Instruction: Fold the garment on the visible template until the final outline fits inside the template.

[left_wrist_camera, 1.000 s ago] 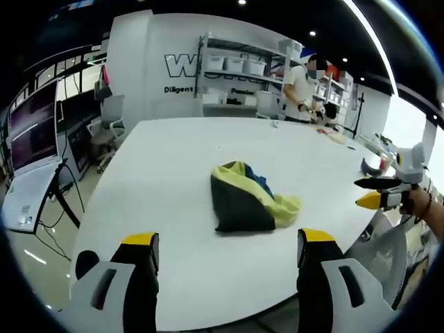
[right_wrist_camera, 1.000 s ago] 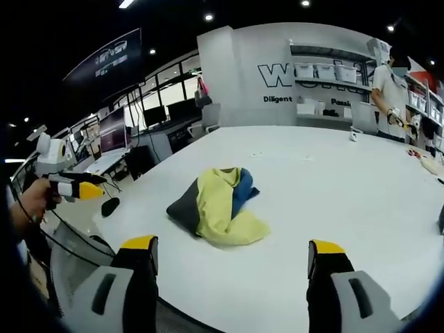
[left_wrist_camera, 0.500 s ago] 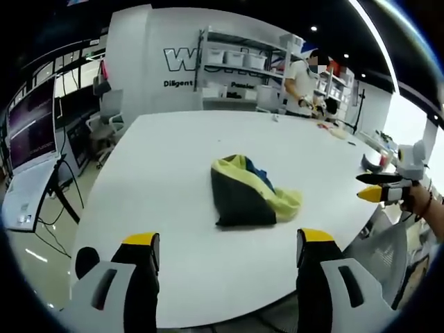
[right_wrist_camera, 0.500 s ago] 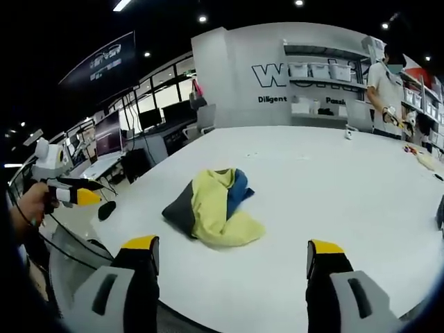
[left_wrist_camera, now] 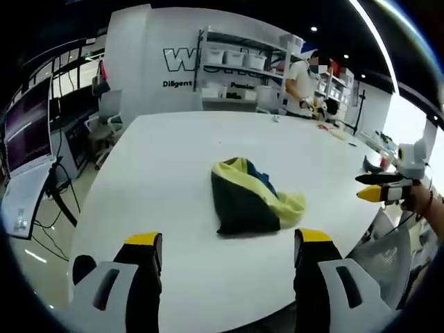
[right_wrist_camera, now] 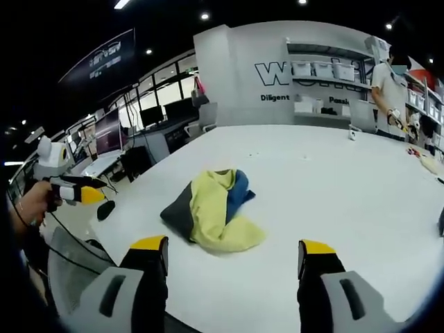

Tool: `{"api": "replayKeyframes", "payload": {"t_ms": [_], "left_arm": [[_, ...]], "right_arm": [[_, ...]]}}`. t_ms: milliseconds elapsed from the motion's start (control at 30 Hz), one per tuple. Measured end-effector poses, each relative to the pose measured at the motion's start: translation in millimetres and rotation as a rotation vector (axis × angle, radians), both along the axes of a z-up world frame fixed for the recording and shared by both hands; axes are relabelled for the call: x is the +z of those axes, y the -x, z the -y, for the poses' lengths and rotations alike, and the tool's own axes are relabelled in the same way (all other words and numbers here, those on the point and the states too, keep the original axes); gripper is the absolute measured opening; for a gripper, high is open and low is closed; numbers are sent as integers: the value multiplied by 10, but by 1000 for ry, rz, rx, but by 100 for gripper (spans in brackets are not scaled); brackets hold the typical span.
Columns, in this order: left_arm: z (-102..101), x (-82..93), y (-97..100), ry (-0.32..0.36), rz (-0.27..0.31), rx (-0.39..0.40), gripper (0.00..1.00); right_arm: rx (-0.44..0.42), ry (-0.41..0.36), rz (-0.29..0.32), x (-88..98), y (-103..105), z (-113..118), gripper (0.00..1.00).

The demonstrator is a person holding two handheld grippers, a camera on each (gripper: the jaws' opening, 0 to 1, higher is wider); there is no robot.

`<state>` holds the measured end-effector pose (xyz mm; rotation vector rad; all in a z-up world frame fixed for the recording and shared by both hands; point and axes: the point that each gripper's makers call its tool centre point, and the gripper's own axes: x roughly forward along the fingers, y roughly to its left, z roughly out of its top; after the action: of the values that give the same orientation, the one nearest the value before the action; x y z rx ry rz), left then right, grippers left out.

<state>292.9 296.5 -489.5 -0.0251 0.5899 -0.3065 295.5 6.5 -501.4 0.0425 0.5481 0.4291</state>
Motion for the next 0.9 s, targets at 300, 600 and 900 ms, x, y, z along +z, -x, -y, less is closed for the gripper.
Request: {"api": "replayKeyframes", "payload": {"t_ms": [300, 600, 900], "left_arm": [[36, -88, -212, 3, -27, -12, 74], [139, -153, -401, 94, -66, -25, 71], [140, -424, -555, 84, -128, -7, 68]], "right_arm": [[25, -11, -7, -22, -205, -119, 64], [45, -20, -41, -148, -417, -201, 65], [63, -12, -69, -283, -651, -245, 63]]}}
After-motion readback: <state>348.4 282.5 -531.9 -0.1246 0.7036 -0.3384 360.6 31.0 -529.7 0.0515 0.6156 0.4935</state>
